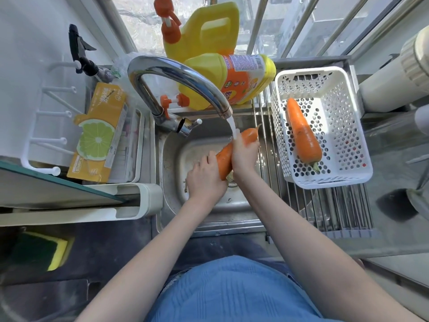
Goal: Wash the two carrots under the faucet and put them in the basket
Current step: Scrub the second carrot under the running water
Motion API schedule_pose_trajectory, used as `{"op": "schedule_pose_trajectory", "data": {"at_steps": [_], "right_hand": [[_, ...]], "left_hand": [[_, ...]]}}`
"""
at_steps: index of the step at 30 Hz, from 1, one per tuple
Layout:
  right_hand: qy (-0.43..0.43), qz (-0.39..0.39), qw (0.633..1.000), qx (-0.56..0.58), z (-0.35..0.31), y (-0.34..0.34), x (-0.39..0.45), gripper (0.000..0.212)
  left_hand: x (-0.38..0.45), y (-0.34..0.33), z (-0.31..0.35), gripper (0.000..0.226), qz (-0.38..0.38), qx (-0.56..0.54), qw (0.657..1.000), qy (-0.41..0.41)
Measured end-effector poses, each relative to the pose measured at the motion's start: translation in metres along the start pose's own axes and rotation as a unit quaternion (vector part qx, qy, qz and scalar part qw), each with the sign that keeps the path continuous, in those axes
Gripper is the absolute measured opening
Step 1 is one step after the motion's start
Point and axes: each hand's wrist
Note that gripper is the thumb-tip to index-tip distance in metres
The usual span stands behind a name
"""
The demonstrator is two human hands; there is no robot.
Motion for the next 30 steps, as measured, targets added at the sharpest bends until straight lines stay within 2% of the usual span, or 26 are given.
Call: {"op": "schedule_pose_trajectory", "data": {"at_steps": [2, 4, 6, 8, 10, 12, 16, 19, 21, 23, 27, 30], "right_hand": [[0.021, -0.024, 0.998, -0.049, -0.003, 0.000, 0.006, 0.055], [0.033, -0.061, 0.993, -0.095, 0.013, 0.000, 0.034, 0.074], [0.030, -0.078, 0.990, -0.112, 0.007, 0.003, 0.034, 0.084], [0.006, -0.099, 0.992, -0.077, -0.015, 0.006, 0.011, 0.083], [-0.018, -0.141, 0.989, -0.039, -0.027, 0.008, 0.003, 0.072], [-0.001, -0.181, 0.983, -0.035, -0.027, 0.010, 0.002, 0.064], [0.052, -0.260, 0.960, -0.096, -0.024, 0.017, 0.000, 0.048], [0.069, -0.280, 0.942, -0.175, -0.021, 0.025, 0.003, 0.054], [0.069, -0.292, 0.940, -0.164, -0.020, 0.028, 0.003, 0.058], [0.056, -0.284, 0.947, -0.142, -0.021, 0.025, -0.001, 0.061], [0.028, -0.211, 0.967, -0.142, -0.028, 0.009, -0.011, 0.060], [-0.035, -0.186, 0.981, -0.031, -0.037, 0.007, -0.007, 0.066]], "left_hand": [[0.007, 0.004, -0.002, 0.052, -0.103, -0.124, 0.986, 0.041], [0.016, 0.015, -0.003, 0.041, -0.170, -0.295, 0.938, 0.062], [0.020, 0.023, 0.001, 0.028, -0.192, -0.416, 0.885, 0.084], [0.019, 0.028, 0.008, 0.026, -0.183, -0.464, 0.861, 0.103], [0.018, 0.025, 0.011, 0.027, -0.152, -0.472, 0.861, 0.113], [0.017, 0.024, 0.011, 0.027, -0.129, -0.475, 0.862, 0.125], [0.012, 0.021, 0.007, 0.042, -0.111, -0.472, 0.865, 0.130], [0.011, 0.019, 0.004, 0.041, -0.108, -0.451, 0.878, 0.121], [0.011, 0.018, 0.004, 0.042, -0.107, -0.430, 0.889, 0.111], [0.010, 0.016, 0.006, 0.044, -0.096, -0.421, 0.896, 0.108], [0.005, 0.013, 0.009, 0.052, -0.071, -0.405, 0.906, 0.102], [0.003, 0.016, 0.007, 0.050, -0.070, -0.361, 0.926, 0.088]]}}
Point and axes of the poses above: each hand's wrist, its own x-axis towards the middle knuckle, its own y-axis out of the back of the hand, z = x × y, and after that the axes turned 9 degrees about -y, right-handed
